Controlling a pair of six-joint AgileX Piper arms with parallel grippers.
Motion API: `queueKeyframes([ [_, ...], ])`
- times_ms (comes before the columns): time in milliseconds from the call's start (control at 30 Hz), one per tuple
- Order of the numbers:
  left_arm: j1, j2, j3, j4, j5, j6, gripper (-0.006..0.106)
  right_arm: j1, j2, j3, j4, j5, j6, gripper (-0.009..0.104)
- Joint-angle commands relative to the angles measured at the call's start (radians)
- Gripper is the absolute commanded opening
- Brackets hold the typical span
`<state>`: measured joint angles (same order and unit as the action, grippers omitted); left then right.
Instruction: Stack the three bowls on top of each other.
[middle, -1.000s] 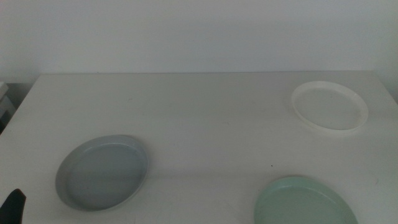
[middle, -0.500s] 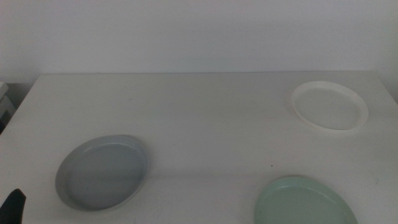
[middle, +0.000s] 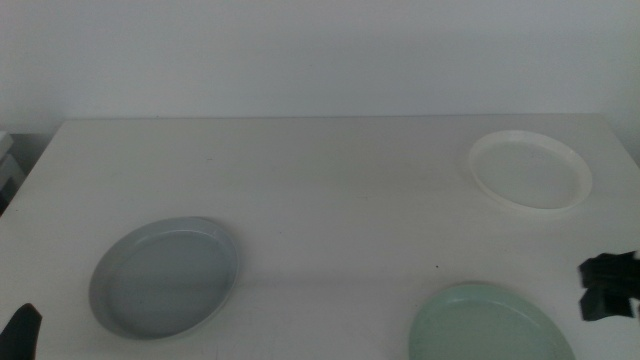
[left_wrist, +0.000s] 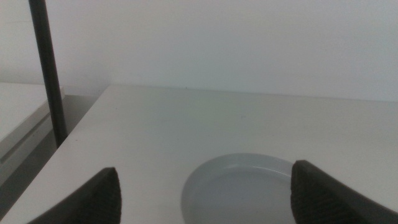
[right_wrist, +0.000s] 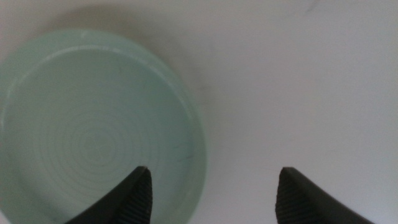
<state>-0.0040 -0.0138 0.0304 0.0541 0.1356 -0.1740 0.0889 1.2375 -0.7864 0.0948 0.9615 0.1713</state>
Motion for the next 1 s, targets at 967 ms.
queueKeyframes([
  [967, -0.007, -0.013, -0.004, -0.011, -0.072, -0.011, 0.105, 0.106, 0.330, 0.071, -0.005, -0.272, -0.002, 0.008],
])
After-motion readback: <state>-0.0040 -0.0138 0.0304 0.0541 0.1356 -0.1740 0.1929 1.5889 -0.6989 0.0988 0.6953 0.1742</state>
